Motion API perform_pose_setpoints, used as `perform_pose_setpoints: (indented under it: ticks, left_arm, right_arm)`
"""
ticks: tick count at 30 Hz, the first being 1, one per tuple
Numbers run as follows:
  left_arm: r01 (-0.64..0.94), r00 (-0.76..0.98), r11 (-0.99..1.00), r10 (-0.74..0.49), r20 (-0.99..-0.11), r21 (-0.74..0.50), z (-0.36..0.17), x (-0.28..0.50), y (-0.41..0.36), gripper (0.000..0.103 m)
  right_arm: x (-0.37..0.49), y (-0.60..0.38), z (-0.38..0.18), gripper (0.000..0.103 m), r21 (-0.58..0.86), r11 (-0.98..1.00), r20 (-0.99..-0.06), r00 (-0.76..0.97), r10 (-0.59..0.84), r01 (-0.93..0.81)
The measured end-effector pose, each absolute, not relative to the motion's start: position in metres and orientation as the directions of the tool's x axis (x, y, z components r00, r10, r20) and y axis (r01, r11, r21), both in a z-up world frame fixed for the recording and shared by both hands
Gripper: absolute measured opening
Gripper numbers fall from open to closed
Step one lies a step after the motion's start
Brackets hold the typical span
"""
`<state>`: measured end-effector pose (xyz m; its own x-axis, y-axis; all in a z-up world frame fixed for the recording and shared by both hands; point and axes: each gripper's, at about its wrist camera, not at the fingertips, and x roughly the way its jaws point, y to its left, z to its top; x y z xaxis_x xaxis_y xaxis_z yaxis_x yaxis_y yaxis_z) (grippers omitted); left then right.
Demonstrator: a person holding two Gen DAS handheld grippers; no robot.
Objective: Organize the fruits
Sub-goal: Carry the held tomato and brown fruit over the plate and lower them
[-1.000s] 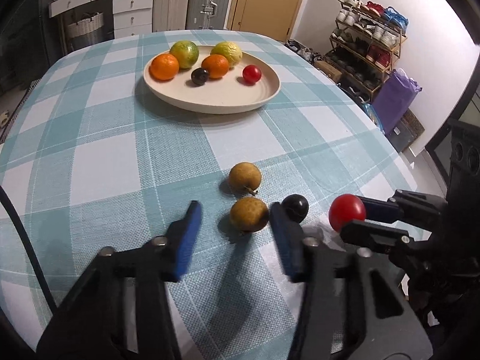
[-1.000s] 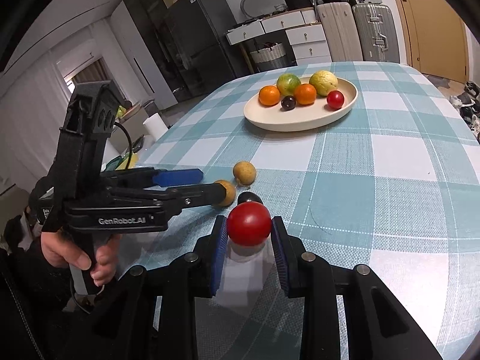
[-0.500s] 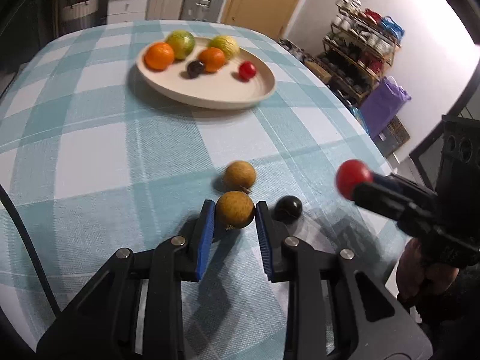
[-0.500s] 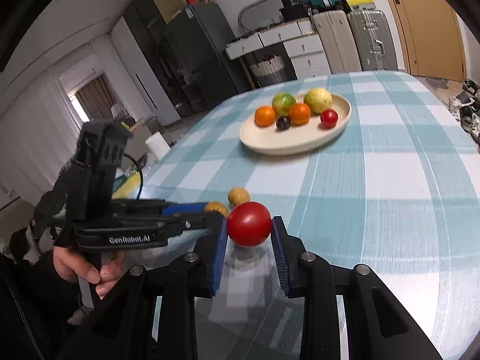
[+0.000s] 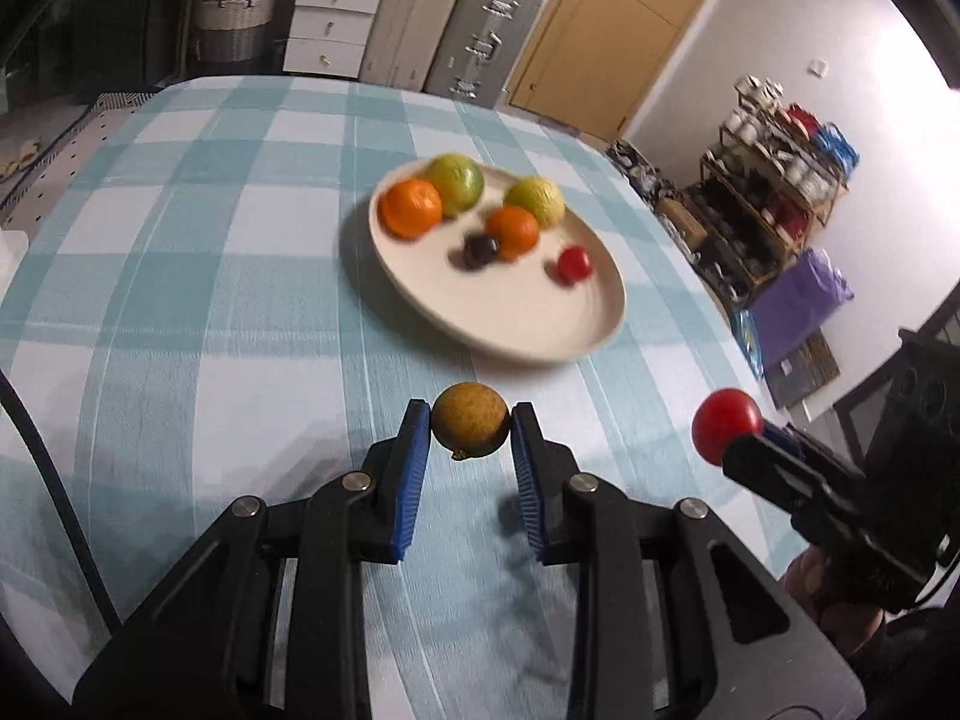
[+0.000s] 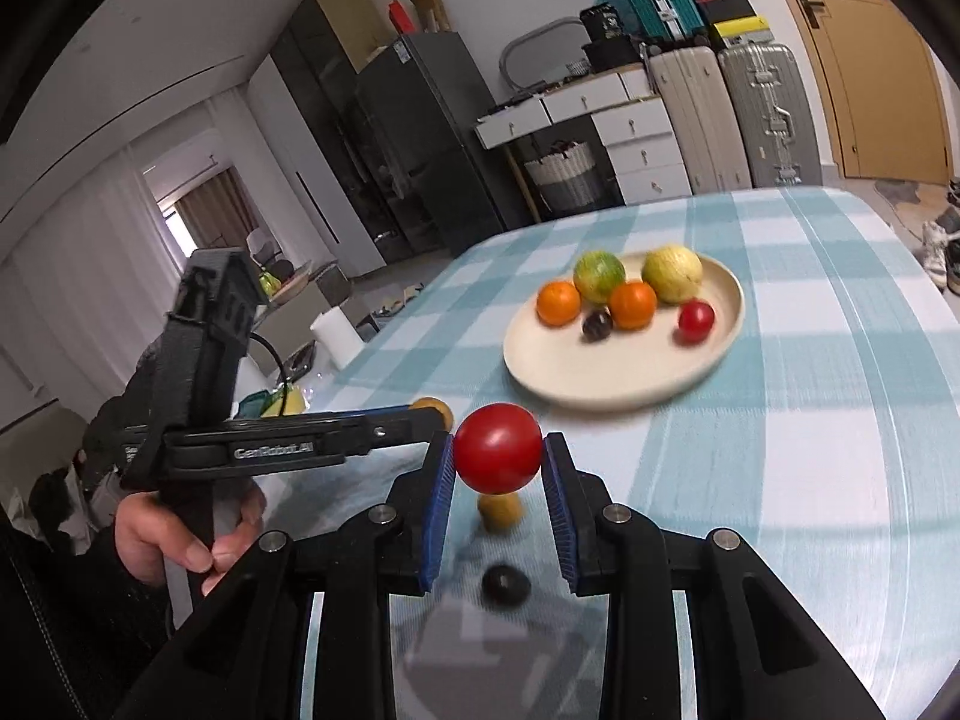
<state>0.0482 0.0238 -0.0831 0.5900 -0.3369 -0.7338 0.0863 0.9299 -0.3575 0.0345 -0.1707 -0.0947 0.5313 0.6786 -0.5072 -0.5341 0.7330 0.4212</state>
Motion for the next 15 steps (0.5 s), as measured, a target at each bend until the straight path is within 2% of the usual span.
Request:
perform_pose_setpoints:
  ticks: [15]
  left_arm:
    - [0.094,0.619,0.924,-0.345,-0.706,-0.37,-0.064,0.125,0.025,0.025]
  right_arm:
    - [0.103,-0.155,-0.078,0.03,0.385,0.761,-0.51,0.567,0.647,-0.523]
